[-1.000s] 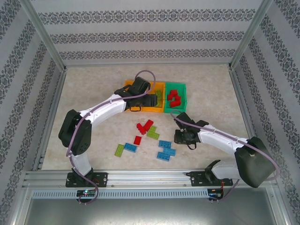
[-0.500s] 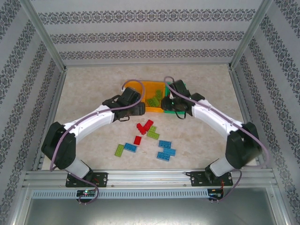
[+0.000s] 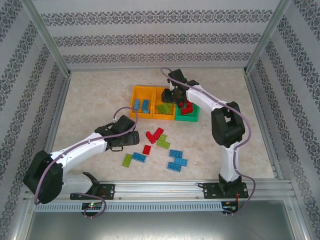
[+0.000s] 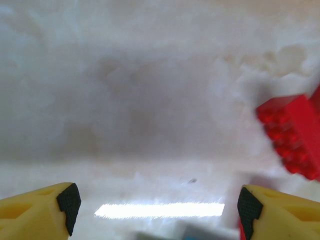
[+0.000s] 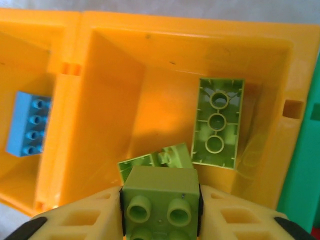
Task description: Sort the legos into containers by color
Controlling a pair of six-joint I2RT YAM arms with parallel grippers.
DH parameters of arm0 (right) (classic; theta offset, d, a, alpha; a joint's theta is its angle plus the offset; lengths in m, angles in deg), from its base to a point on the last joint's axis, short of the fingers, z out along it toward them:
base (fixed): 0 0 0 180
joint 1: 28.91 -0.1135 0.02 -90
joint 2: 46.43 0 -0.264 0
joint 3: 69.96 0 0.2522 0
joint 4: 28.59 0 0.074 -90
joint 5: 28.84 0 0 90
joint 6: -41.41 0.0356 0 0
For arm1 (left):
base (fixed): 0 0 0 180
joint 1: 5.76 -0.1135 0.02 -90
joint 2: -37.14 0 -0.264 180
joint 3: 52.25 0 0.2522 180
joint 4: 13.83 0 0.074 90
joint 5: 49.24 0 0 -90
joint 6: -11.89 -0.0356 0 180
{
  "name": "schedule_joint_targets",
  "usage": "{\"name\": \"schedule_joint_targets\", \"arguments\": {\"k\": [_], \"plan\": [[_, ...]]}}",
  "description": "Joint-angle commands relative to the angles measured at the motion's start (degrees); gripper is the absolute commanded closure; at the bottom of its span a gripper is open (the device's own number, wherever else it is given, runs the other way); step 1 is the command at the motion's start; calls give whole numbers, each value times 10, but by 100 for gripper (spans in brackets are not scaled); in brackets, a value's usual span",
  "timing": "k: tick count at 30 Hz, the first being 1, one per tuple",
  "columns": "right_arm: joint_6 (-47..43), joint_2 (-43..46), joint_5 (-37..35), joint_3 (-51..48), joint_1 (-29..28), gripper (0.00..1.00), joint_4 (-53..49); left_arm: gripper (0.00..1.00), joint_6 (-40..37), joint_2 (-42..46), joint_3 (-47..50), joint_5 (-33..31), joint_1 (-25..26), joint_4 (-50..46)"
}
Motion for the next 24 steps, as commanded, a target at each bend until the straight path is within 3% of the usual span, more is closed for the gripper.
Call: {"name": "schedule_joint_targets", "arguments": {"k": [1, 8, 17, 24], "plan": [[-9, -7, 22, 31, 4, 55, -27, 17, 25, 23, 14, 4, 6, -26], [-10, 22, 41, 5, 3, 37, -9, 18, 43, 28, 34, 3, 35, -62], [-39, 81, 46, -60, 0, 32, 13, 23, 96, 79, 75, 2, 70, -92], [-43, 82, 46, -75, 8, 31, 11, 27, 94, 124, 98, -7, 113, -101]]}}
